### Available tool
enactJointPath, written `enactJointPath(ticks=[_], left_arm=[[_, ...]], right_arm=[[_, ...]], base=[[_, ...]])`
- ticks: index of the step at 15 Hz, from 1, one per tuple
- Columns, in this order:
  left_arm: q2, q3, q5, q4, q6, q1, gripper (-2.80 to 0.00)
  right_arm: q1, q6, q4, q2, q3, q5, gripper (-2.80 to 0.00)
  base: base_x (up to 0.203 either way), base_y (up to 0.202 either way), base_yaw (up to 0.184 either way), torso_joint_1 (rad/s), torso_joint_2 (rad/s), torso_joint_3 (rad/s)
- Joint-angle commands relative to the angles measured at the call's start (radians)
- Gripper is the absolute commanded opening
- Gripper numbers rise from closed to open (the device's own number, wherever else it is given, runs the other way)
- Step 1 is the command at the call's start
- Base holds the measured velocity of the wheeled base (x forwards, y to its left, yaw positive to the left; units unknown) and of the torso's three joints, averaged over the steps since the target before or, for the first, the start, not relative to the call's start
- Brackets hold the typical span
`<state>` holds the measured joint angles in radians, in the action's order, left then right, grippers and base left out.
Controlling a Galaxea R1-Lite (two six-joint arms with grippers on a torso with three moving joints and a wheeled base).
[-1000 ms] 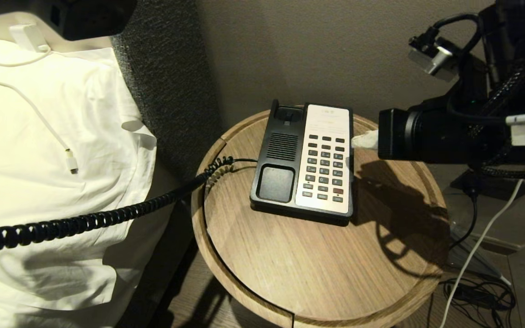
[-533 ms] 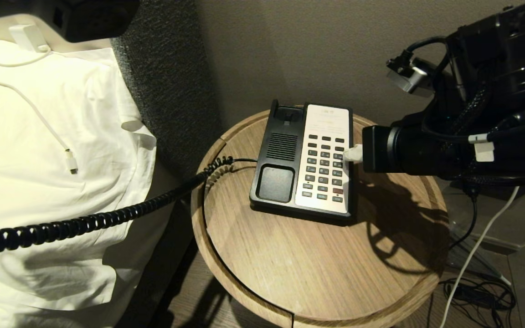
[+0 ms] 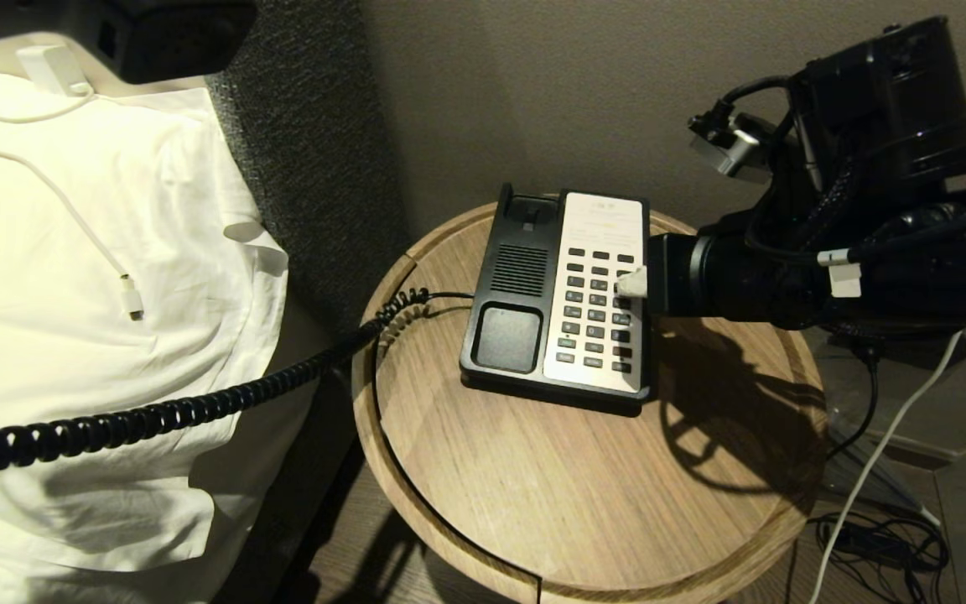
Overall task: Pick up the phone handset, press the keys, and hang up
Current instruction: Dial the number
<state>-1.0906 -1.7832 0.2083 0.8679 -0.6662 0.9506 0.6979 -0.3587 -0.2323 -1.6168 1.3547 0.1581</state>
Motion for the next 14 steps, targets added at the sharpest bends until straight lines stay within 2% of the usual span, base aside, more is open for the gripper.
enactJointPath(ticks=[1, 8, 11, 14], left_arm=[[0.0, -0.001, 0.002, 0.005, -0.004, 0.0, -2.8], [0.008, 0.005, 0.002, 0.005, -0.006, -0.001, -2.8], [0.015, 0.02, 0.003, 0.005, -0.006, -0.004, -2.8], [0.017, 0.025, 0.002, 0.005, -0.006, -0.004, -2.8]], right_arm=[[0.0, -0.002, -0.001, -0.013, -0.005, 0.003, -2.8], [0.002, -0.002, -0.002, -0.001, -0.003, 0.011, -2.8], [0.044, -0.03, -0.019, 0.029, 0.02, 0.012, -2.8], [0.049, -0.036, -0.051, 0.048, 0.021, 0.011, -2.8]], base=[[0.0, 0.0, 0.0, 0.0, 0.0, 0.0], [0.0, 0.0, 0.0, 0.0, 0.0, 0.0], [0.0, 0.0, 0.0, 0.0, 0.0, 0.0], [0.0, 0.0, 0.0, 0.0, 0.0, 0.0]])
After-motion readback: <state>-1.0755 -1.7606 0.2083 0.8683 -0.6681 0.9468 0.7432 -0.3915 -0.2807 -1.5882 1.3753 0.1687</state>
